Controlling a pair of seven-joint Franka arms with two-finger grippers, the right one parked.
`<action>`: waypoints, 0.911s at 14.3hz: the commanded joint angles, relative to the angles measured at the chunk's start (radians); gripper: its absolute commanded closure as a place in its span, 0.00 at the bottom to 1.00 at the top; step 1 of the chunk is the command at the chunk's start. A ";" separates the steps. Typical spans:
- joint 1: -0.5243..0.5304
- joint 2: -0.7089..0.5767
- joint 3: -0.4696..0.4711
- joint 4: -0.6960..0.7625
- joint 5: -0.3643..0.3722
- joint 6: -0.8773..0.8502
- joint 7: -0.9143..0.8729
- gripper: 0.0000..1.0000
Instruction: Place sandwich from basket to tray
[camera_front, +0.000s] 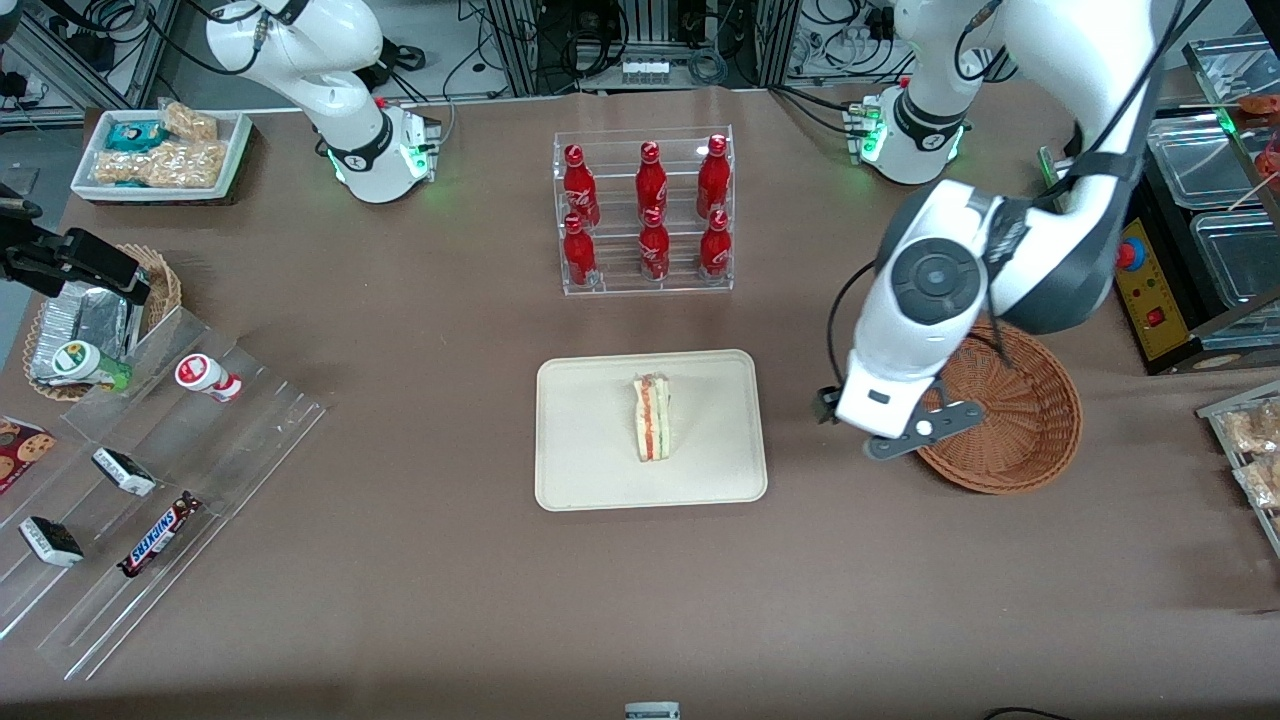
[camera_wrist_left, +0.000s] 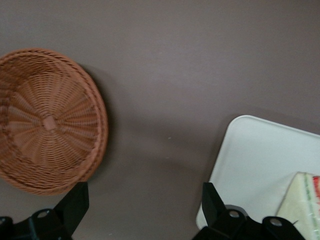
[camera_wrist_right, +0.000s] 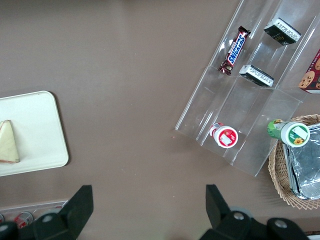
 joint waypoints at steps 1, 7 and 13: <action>0.052 -0.111 -0.002 -0.083 -0.068 -0.018 0.093 0.00; 0.046 -0.322 0.189 -0.191 -0.203 -0.055 0.531 0.00; 0.009 -0.356 0.343 -0.119 -0.205 -0.184 0.805 0.00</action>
